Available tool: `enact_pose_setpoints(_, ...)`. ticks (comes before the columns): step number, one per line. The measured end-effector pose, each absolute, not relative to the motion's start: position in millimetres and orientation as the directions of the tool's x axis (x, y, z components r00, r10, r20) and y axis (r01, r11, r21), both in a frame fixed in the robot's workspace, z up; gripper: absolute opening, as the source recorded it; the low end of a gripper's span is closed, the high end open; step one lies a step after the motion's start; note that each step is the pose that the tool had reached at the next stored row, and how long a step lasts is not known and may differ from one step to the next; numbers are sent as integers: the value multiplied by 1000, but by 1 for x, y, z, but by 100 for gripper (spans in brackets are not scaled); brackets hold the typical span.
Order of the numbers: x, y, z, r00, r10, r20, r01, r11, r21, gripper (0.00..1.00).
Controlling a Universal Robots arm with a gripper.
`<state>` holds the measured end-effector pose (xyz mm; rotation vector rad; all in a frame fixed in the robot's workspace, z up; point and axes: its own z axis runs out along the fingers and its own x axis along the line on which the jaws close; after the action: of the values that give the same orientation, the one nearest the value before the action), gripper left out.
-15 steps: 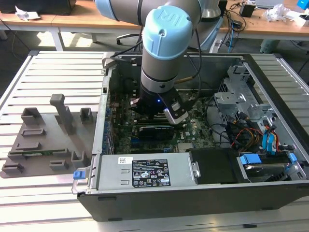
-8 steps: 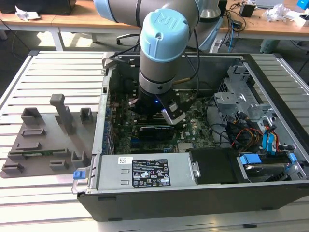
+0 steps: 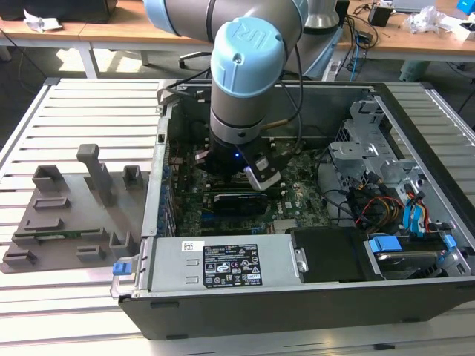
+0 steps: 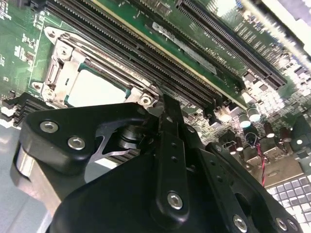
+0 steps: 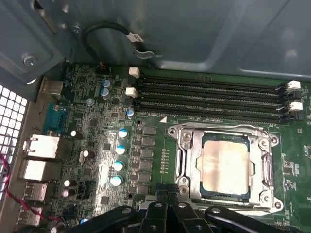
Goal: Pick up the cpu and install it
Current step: 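Install the second cpu locking lever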
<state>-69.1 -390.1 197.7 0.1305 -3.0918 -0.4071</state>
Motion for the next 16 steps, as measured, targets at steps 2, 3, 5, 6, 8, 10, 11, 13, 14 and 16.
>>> enact_pose_setpoints(2,-69,-389,196,-996,-85,9,-80,962,261,11)
enact_pose_setpoints(3,-69,-389,196,-996,-84,9,-79,962,261,11)
enact_pose_setpoints(5,-69,-389,194,-997,-83,9,-78,962,263,11)
enact_pose_setpoints(6,-69,-389,194,-997,-82,9,-77,962,262,11)
enact_pose_setpoints(8,-69,-389,197,-997,-82,9,-77,962,261,11)
enact_pose_setpoints(10,-69,-387,202,-997,-82,10,-77,964,255,11)
enact_pose_setpoints(11,-69,-386,204,-997,-81,10,-76,965,252,11)
enact_pose_setpoints(13,-67,-383,207,-997,-81,10,-76,966,248,11)
enact_pose_setpoints(14,-66,-382,208,-997,-81,10,-76,966,247,11)
enact_pose_setpoints(16,-60,-377,209,-997,-81,11,-76,967,244,11)
